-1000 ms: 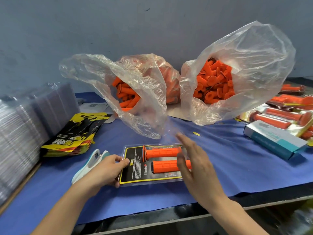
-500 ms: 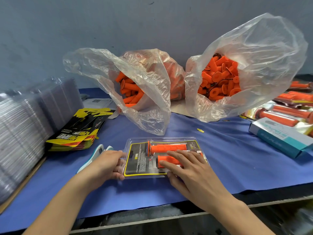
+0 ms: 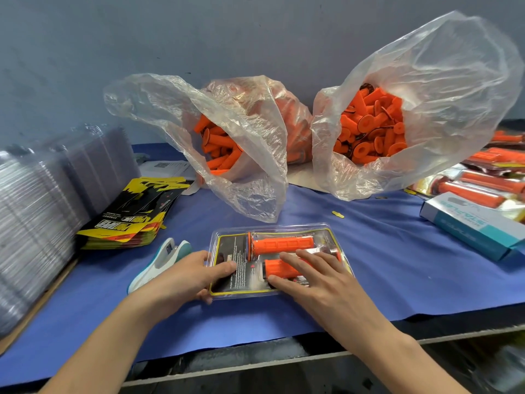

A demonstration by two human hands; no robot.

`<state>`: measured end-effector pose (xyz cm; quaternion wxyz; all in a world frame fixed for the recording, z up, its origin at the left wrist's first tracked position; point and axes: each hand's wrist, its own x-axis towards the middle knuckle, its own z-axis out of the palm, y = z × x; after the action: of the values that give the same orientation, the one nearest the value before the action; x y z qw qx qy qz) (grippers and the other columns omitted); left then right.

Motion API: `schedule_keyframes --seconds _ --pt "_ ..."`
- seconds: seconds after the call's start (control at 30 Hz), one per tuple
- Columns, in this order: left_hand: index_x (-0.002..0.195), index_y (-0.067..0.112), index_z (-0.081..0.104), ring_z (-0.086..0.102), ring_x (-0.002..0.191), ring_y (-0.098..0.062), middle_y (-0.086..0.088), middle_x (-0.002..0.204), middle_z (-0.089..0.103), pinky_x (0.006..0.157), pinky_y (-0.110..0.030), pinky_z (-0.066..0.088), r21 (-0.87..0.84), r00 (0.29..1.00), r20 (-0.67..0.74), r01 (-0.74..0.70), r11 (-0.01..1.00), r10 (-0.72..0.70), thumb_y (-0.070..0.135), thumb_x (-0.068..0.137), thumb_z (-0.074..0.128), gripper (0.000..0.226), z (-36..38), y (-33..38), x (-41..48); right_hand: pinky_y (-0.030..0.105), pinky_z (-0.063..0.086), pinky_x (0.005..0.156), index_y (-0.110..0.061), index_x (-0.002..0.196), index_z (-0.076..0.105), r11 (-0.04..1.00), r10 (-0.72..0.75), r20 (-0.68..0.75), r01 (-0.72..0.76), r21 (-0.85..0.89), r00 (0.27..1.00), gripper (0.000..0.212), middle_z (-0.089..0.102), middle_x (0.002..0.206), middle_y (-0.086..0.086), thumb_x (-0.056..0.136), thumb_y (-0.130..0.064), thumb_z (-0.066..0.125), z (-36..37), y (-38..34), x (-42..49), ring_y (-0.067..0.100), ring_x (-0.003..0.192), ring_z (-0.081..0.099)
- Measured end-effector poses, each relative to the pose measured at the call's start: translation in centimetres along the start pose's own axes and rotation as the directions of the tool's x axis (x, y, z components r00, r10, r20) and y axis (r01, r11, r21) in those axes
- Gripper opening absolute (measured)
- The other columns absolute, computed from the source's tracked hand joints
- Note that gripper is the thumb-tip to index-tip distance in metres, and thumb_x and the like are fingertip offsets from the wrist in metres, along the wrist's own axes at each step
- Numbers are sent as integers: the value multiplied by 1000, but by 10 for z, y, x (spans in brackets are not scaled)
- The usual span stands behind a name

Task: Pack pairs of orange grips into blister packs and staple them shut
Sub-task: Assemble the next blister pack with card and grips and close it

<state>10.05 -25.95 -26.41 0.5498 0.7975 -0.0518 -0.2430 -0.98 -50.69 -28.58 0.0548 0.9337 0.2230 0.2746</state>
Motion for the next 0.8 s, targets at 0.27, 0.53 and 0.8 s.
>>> schedule_keyframes --seconds 0.27,0.53,0.8 --pt "97 12 65 63 54 -11 -1 75 71 44 -22 48 -167 1000 12 6 986 -4 20 89 71 13 17 1 0 31 40 76 -25 107 71 994 102 -175 -95 44 979 37 62 96 -3 84 -13 45 1 2 -1 20 85 52" --pt "124 20 54 54 99 -25 -3 115 51 85 -42 46 870 541 -251 -238 432 803 43 95 53 37 37 4 -21 33 45 63 -24 94 68 992 122 -191 -114 54 974 14 53 82 -4 91 -16 57 7 2 2 20 74 48" --pt "91 25 62 55 76 -20 5 86 55 67 -35 45 928 416 241 -362 -83 877 31 97 55 12 73 -7 -19 31 41 67 -28 98 67 986 146 -214 -125 109 966 11 53 83 -5 91 -22 62 7 6 -1 20 74 49"
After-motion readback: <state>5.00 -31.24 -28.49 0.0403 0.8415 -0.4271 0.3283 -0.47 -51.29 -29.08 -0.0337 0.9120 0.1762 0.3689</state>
